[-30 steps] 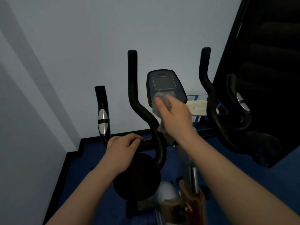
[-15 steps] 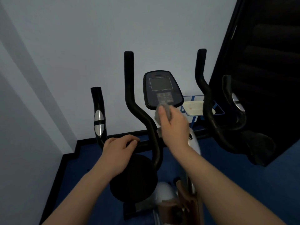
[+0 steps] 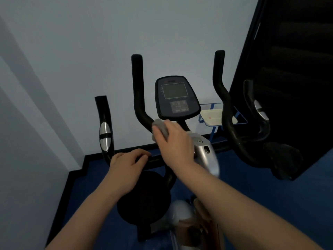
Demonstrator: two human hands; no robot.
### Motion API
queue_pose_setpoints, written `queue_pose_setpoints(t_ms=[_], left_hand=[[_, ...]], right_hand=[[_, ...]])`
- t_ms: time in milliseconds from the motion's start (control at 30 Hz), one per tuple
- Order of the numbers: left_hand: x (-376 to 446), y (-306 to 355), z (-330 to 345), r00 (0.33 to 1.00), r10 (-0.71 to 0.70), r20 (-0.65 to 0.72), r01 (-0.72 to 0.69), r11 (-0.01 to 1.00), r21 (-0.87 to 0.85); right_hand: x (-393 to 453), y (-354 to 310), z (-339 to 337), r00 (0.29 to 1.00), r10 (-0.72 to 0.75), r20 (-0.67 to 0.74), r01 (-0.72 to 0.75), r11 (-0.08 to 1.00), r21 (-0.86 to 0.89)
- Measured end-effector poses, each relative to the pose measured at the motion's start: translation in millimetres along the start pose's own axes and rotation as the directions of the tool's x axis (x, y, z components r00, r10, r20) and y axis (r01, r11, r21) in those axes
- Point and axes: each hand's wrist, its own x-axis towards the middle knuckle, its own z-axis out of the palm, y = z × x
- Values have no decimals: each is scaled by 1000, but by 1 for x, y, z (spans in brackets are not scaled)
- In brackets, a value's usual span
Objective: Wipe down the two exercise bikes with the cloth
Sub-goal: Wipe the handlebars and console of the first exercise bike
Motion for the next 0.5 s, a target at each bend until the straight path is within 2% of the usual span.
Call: queue_pose_setpoints(t_ms=[67,133,200,267,333,433,500], left_hand=[[0,-1,1,1000,14,-9,-14,1000,-12],[0,-4,1,1000,19,-6,-19,1000,-23],[0,-4,2,1000,15,-5,-15,1000,-24],[0,-1,2,1000,24,-17,-24,1000,-12],[0,0,2,1000,23,-18,-23,1000,-2],[1,-2,2,1000,25,-5,-25,1000,1],[2,-2,1,999,34,2,-34,999,-3]], right_hand=[[-23,4,4,1000,-21,1,21,1000,-15],[-56,11,-4,999,14,44,-19,993,119],[-76,17,-16,974,160,162,-208,914,348],[-67,17,-24,927,263,269,-360,825,435],[-43,13,-27,939,269,213,-334,855,397],[-37,5,-17,983,173,59,-181,961,208],[-63,8,-9,993,99,57,-106,984,140]])
